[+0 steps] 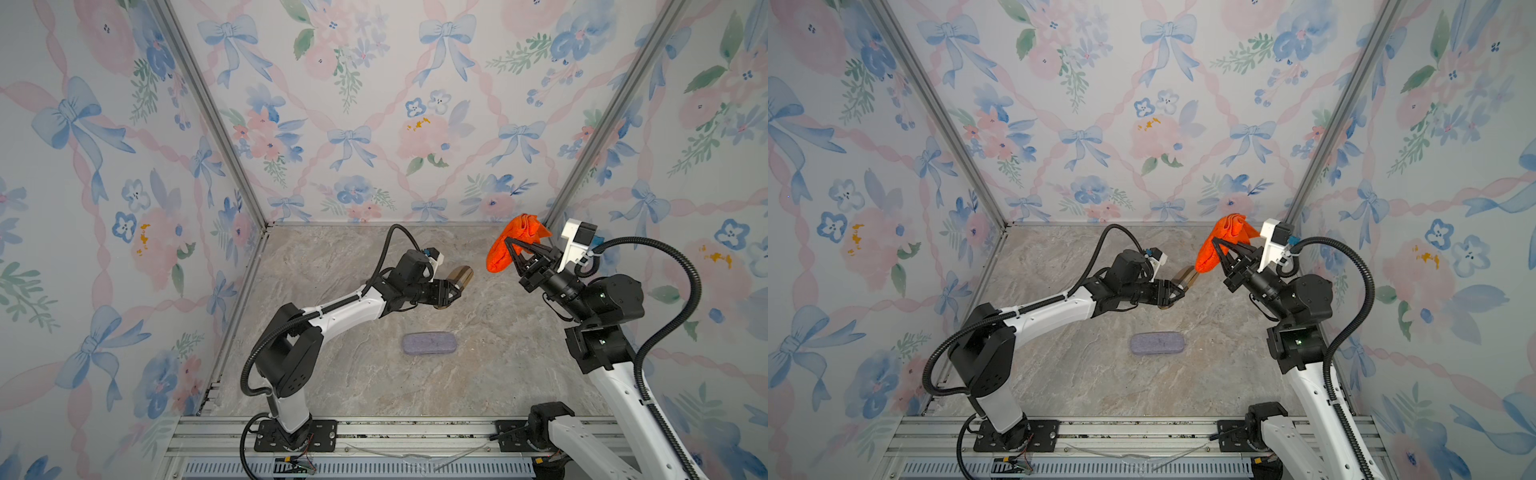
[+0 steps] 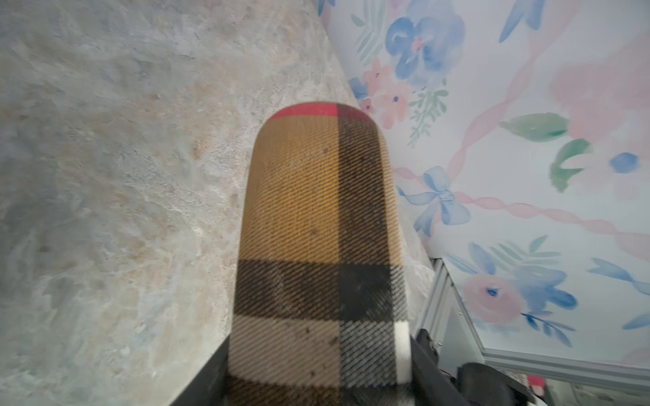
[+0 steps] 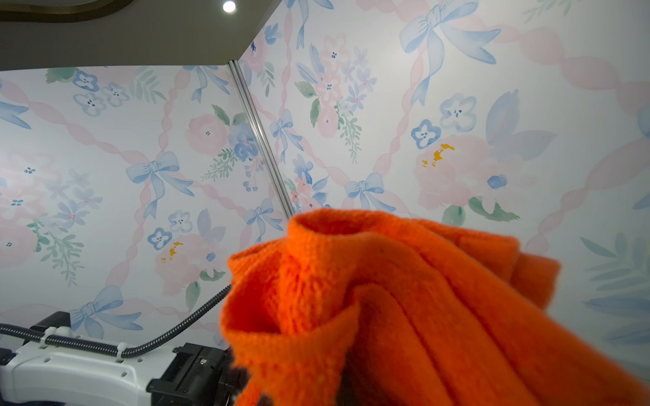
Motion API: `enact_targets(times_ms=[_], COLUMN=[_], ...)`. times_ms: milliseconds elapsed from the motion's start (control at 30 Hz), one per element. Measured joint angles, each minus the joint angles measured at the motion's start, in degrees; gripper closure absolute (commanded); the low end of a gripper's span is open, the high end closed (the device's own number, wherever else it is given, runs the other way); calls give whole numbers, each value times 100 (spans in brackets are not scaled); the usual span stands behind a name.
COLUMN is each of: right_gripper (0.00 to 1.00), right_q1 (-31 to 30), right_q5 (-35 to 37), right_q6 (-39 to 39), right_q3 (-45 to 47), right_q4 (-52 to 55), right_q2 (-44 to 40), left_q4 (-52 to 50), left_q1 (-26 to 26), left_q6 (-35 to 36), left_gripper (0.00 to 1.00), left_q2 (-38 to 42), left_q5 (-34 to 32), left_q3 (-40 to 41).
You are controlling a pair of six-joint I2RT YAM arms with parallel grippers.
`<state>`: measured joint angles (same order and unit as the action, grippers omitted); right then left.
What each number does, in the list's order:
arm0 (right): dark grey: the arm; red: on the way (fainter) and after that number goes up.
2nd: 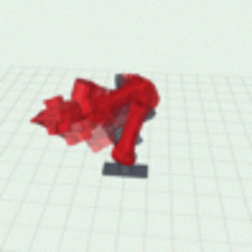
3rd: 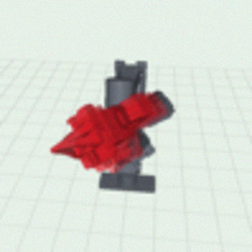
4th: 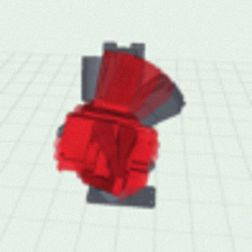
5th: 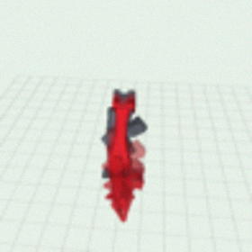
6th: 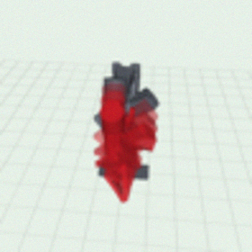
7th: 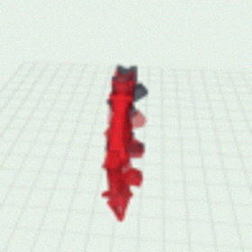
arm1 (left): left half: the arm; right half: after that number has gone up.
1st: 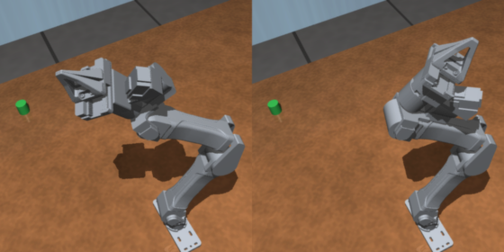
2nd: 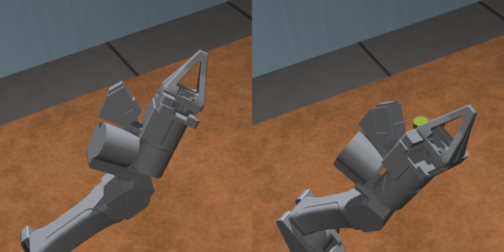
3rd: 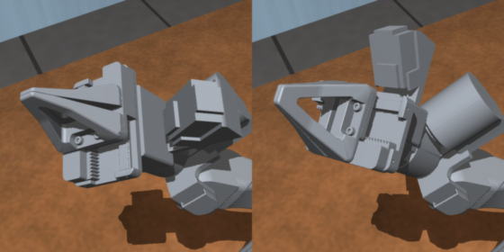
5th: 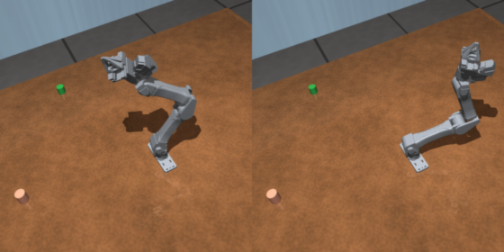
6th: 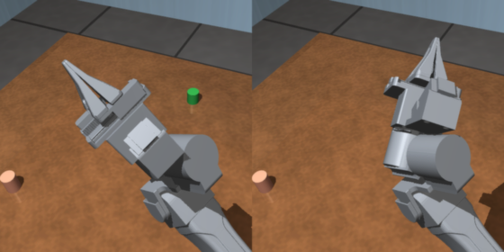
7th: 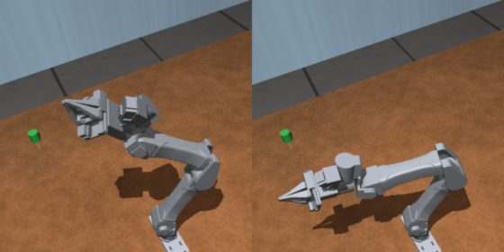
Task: Wipe the eyeglass case
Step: Place the eyeglass case at the center of the board.
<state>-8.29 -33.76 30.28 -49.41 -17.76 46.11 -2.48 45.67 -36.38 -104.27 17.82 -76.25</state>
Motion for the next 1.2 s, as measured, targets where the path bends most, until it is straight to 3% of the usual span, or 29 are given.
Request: enact_targets(times_ms=[167,367,633,800,967,1200], right_gripper=[100,100,100,100,100,100], right_q1=[2,24,225,361,509,708], right_q5=[118,304,317,317,273,136], right_q6=[-144,-321,-520,-573,-592,-586], right_q3=[481,852,874,1027,1060,1154], right_q4=[664,1305,1517,1676,1735,1738], right_q2=[-240,-566,-798,-922,-940,-940], left_q4=[-219,-516,-848,-835,-872,-892], left_q1=[184,236,372,457,505,529], left_q6=[197,166,-210,-592,-918,-1285], left_gripper=[73,67,54,40,18,16], left_q2=[-787,-1412,-1893,-1958,-2009,-2055], left_q5=[-942,-1587,-1958,-2111,-2146,-1982], left_q3=[-472,-684,-1143,-1156,-1178,-1290])
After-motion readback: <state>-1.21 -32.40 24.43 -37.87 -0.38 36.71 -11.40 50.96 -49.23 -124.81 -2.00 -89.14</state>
